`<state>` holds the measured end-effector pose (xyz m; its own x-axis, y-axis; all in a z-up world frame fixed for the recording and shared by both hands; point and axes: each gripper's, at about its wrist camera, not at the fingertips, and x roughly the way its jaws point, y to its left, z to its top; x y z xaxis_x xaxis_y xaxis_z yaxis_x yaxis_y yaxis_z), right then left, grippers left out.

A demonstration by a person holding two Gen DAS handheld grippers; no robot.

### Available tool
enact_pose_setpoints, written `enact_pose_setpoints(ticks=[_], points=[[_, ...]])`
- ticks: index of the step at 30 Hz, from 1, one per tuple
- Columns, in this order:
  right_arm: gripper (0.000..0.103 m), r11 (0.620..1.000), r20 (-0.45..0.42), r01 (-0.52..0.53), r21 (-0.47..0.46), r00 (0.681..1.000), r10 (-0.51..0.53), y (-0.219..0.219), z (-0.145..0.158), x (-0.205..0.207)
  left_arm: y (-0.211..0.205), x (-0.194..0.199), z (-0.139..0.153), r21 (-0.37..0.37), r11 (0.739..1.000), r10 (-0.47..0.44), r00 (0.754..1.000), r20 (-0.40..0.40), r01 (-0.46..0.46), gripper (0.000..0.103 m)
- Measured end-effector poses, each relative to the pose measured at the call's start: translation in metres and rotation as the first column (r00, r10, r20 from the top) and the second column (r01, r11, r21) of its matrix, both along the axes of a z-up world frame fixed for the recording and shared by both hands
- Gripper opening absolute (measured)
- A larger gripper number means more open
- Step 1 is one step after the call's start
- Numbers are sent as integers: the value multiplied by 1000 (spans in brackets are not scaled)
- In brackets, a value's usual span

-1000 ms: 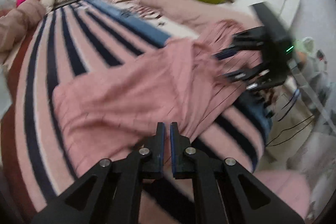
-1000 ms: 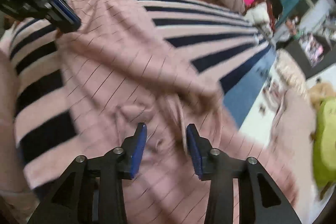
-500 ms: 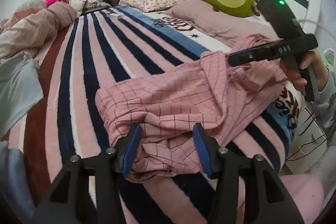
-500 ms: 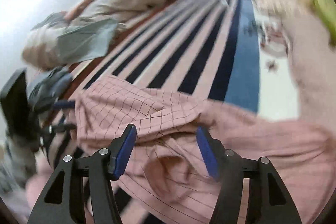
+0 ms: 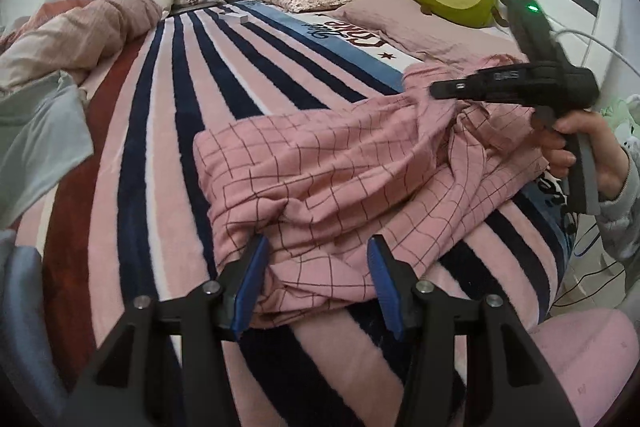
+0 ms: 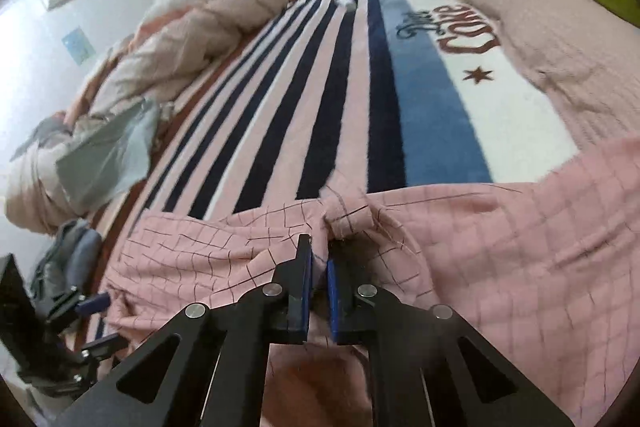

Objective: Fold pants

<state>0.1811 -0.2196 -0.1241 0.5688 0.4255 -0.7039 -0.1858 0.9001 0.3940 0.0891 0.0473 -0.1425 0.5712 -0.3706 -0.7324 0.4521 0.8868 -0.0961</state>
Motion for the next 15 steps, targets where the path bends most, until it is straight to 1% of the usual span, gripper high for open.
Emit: enact_pose_setpoints(ticks=[3, 6, 9, 12, 14, 15], points=[[0, 1000, 11, 20, 24, 1000, -20, -15, 7, -20, 3, -5, 0, -14, 1000, 12, 1000, -1, -12, 47], [0, 998, 6, 46, 41, 999, -46, -31, 7, -45, 7, -10, 1, -19, 999, 28, 1000, 0, -28, 47], [0, 997, -24, 69, 42, 997, -69, -42, -1, -69, 9, -14, 1, -25, 999, 45, 999, -5, -45, 47], [0, 994, -80, 90, 56, 993, -86, -52, -15, -88, 11, -18, 2, -27, 998, 56, 998, -4, -56, 47], [0, 995, -87, 92, 48, 992, -88, -55, -18, -98, 12, -21, 5, -33, 998, 61, 998, -2, -61, 47], [2, 996, -84, 82, 43, 993, -78, -56, -17, -100, 13, -22, 7, -39, 997, 66, 998, 2, -66, 47]])
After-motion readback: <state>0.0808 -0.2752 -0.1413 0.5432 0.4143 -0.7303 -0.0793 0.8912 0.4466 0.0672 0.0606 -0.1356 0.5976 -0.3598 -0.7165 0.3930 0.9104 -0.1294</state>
